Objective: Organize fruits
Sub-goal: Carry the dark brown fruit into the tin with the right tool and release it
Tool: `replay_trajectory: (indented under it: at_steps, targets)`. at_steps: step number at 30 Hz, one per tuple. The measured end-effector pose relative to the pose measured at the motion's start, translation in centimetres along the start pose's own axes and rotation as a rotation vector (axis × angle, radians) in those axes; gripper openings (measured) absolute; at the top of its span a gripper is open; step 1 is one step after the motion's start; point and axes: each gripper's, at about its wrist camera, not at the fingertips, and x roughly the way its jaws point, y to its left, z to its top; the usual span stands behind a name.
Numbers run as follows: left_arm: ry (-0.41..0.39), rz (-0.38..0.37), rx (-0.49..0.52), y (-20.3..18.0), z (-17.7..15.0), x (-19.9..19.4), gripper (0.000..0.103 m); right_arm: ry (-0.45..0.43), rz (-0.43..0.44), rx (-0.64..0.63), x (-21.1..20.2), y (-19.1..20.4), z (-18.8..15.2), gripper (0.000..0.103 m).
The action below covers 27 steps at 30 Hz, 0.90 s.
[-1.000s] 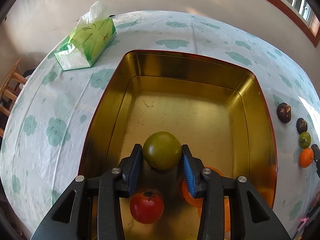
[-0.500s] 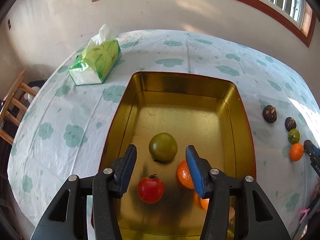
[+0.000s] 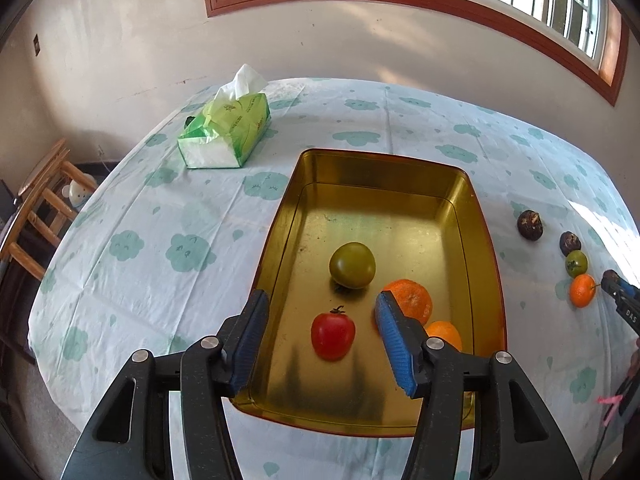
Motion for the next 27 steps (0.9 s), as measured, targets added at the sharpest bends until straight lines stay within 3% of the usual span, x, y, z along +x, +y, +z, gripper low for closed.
replay_trajectory:
  at_steps: [3,7,17,22,27]
  targets:
    - [0.005,-0.009,-0.021,0.8,-0.6,-0.3,0.059,-0.041,0.005,-0.012,-1.9,1.0,1.1,0.032]
    - [0.014,-0.019,-0.057,1.7,-1.1,-0.6,0.06,-0.085,0.114,-0.033,-4.3,4.0,3.0,0.032]
    - [0.004,0.011,-0.131,4.2,-2.5,-2.0,0.06,-0.072,0.416,-0.251,-5.1,18.8,5.1,0.032]
    - [0.013,0.028,-0.153,5.1,-3.1,-2.1,0.06,-0.041,0.454,-0.348,-3.5,24.4,5.4,0.032]
    - [0.027,0.036,-0.171,5.7,-3.3,-1.8,0.06,-0.016,0.441,-0.414,-1.9,27.0,5.3,0.032]
